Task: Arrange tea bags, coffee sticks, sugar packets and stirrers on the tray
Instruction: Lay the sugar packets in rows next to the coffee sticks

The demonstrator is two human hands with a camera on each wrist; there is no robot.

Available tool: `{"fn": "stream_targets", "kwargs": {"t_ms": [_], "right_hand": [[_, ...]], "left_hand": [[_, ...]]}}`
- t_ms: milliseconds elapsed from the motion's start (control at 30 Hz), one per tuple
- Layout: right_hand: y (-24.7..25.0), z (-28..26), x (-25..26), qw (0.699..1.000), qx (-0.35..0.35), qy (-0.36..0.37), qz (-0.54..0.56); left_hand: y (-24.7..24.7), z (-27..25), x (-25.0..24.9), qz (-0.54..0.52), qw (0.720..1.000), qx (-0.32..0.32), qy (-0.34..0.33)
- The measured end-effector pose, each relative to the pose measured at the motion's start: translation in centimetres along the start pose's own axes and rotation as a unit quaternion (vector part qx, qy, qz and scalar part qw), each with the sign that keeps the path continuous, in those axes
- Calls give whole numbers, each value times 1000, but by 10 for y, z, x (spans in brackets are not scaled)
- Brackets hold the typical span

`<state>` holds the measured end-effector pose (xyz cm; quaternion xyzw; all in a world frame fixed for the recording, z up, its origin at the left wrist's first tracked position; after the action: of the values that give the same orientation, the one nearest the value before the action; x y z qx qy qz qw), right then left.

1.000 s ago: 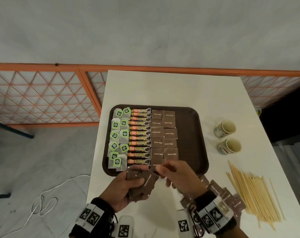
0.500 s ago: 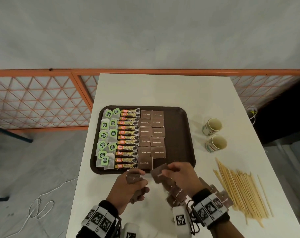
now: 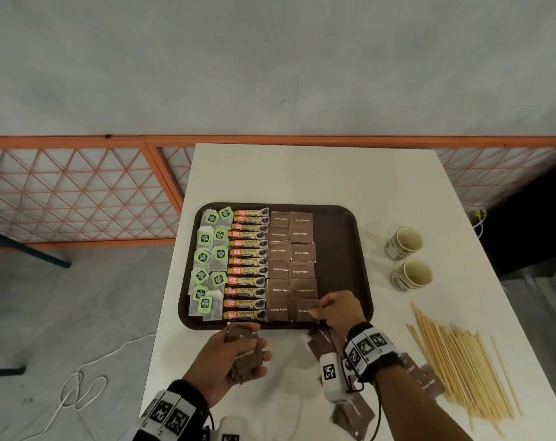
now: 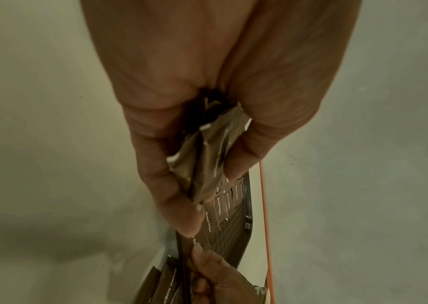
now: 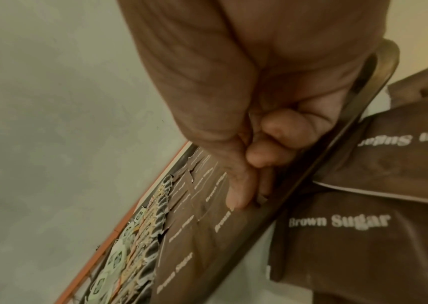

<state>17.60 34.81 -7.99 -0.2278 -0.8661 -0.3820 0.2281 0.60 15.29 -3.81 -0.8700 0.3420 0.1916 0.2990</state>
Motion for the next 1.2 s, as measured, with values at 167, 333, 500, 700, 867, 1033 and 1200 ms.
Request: {"fn": "stream_targets", "kwargs": {"t_ms": [167,333,500,700,867,1033,1200], "right_hand": [[-3,5,-2,1000,-21,-18,-7],[0,8,-2,999,-36,-5,-30],[0,15,3,996,-24,19,-80],[19,9,50,990,-20,105,-88],[4,-45,86,975,111,192,-24],[-18,-75,84,965,177,193,-7],[-16,-78,77,970,147,171,91]], "left_hand": [[-1,4,-2,-2,1000,8,12],[-4,7,-6,-7,1000,22,15],[-3,12,-12,-22,999,43,21],[-3,13,-24,-88,992,90,13],[-7,15,-35,-64,993,99,-16],[-12,13,-39,23,996,79,-28],[-10,14,-42,14,999,30,-24]]}}
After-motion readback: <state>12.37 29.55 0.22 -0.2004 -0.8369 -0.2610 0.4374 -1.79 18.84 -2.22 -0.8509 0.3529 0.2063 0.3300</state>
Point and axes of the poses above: each hand's wrist, its own z-axis towards the middle knuckle, its own y-axis out of the back of the hand, x = y × z, the point moved 4 cm from there along z, towards the middle knuckle, and after that the axes turned 1 degree about -x, right-handed, at the moved point
